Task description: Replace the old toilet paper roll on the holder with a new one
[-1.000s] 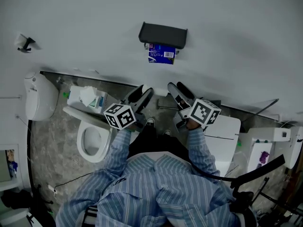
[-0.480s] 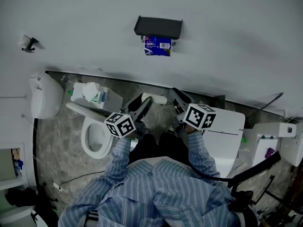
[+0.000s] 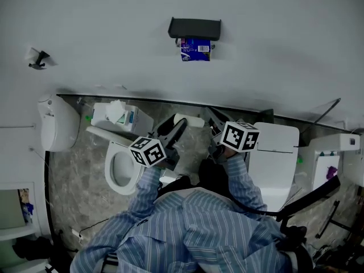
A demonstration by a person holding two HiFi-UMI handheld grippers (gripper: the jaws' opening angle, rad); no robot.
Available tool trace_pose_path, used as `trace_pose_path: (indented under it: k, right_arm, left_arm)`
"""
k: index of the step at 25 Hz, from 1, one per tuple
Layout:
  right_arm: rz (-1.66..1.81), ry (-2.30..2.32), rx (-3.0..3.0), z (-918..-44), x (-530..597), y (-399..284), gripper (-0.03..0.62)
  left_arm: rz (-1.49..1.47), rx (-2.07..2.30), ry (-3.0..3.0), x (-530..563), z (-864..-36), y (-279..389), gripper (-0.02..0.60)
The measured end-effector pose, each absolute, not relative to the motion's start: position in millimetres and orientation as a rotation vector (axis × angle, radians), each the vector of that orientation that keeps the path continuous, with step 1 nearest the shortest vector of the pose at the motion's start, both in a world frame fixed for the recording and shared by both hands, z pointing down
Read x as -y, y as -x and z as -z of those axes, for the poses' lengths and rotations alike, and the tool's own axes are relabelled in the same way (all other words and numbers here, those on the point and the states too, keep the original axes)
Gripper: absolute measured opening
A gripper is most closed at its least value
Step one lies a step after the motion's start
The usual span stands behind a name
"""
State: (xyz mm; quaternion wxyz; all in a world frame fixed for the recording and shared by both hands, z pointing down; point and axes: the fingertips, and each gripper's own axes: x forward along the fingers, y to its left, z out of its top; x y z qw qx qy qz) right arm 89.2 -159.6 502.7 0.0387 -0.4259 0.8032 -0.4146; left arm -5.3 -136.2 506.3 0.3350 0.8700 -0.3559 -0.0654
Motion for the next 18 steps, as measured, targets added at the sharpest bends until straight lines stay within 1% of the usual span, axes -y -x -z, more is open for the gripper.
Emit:
trace_pose_path:
  k: [10,18]
  right_arm:
    - [1.262,1.381,-2.426,-506,73,-3,0.006]
    - [1.285,1.493,-2.349,-522,-14,38,0.006]
  left_arm:
    - [0.185,0.852,-2.328,66,-500,86,0.192]
    - [0.202,0.778,-2.329,-4,-510,138,0.192]
